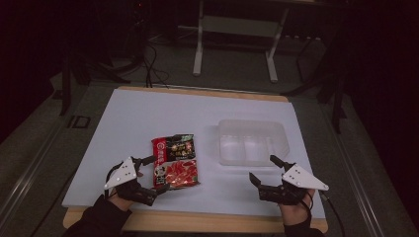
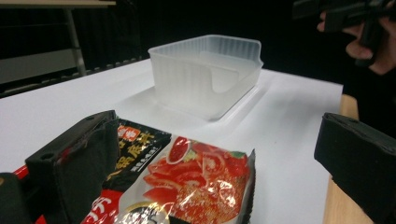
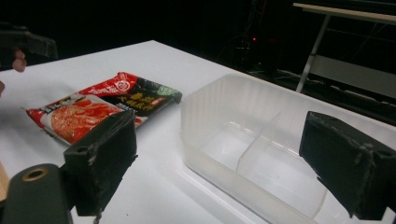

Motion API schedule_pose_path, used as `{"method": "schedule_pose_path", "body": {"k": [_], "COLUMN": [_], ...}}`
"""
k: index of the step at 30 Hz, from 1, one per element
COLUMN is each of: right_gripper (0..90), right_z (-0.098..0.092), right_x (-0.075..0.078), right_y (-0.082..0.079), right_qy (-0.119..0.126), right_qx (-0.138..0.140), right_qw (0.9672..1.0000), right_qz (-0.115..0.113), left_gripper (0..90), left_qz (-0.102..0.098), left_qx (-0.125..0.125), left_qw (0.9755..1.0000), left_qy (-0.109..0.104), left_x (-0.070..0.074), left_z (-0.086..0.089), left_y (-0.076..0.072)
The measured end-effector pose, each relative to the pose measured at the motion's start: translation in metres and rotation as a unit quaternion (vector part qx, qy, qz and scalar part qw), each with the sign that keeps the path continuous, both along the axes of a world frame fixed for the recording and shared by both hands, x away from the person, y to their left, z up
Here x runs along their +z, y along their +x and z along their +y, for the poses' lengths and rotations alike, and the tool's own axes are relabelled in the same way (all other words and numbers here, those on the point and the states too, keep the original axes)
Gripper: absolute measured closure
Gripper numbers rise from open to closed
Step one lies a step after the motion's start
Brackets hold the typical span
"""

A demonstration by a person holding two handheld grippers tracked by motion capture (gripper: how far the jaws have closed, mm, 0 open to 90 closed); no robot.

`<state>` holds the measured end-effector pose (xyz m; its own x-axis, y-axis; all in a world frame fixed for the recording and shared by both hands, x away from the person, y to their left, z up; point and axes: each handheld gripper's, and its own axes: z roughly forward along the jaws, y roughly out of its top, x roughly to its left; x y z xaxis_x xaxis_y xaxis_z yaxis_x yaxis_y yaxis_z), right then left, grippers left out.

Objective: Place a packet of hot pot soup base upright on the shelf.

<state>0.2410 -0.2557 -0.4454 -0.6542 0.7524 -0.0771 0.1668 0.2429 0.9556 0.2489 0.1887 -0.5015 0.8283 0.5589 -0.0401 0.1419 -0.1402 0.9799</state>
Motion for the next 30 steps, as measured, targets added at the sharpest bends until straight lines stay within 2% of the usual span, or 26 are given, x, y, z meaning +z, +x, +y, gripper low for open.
{"method": "schedule_pose_path", "body": {"k": [4,5,7,8,9,11,12,14,17,23,25,27,28,30], "right_gripper": [11.2,11.2,11.2,11.2,11.2,11.2,11.2,11.2,11.2,10.6,10.0,9.9,9.9,9.9], "right_z": [0.0,0.0,0.001,0.001,0.004,0.006,0.007,0.008,0.009,0.014,0.017,0.017,0.018,0.019], "right_x": [0.0,0.0,0.0,0.0,0.001,0.0,0.0,0.001,0.004,0.007,0.009,0.009,0.01,0.011], "right_y": [0.0,0.0,-0.001,-0.001,-0.002,-0.002,-0.002,-0.003,-0.006,-0.009,-0.009,-0.009,-0.009,-0.01], "right_qy": [0.0,0.0,-0.003,-0.003,-0.01,-0.016,-0.02,-0.016,-0.012,-0.016,-0.012,0.015,0.017,0.014], "right_qx": [0.002,0.003,0.011,0.011,0.013,0.014,0.012,0.017,0.026,0.042,0.051,0.056,0.064,0.061], "right_qw": [1.0,0.9998,0.9995,0.9995,0.9994,0.9995,0.9996,0.9997,0.9995,0.9989,0.9986,0.9983,0.9978,0.998], "right_qz": [-0.003,-0.017,-0.031,-0.031,-0.031,-0.022,-0.016,-0.01,-0.012,-0.011,-0.008,-0.004,-0.003,-0.01], "left_gripper": [0.8,0.8,0.8,0.8,0.8,0.8,0.8,0.9,0.9,0.9,2.1,2.1,2.1,2.1], "left_qz": [0.007,0.015,0.018,0.019,0.026,0.03,0.038,0.045,0.044,0.03,0.02,0.021,0.021,0.021], "left_qx": [0.0,-0.003,-0.004,-0.008,-0.033,-0.04,-0.055,-0.067,-0.074,-0.066,-0.05,-0.041,-0.041,-0.029], "left_qw": [0.9999,0.9997,0.9996,0.9995,0.9987,0.9982,0.9973,0.9966,0.9963,0.9972,0.9984,0.9989,0.9989,0.9993], "left_qy": [0.012,0.019,0.021,0.023,0.027,0.031,0.029,0.017,0.01,0.019,0.015,0.012,0.012,0.012], "left_x": [0.002,0.004,0.004,0.005,0.006,0.007,0.009,0.012,0.017,0.026,0.031,0.032,0.032,0.032], "left_z": [0.001,0.0,-0.001,-0.002,-0.003,-0.005,-0.007,-0.008,-0.01,-0.008,-0.003,0.001,0.001,0.004], "left_y": [0.0,-0.001,-0.001,-0.001,-0.002,-0.002,-0.003,-0.003,-0.003,0.0,0.004,0.01,0.01,0.016]}}
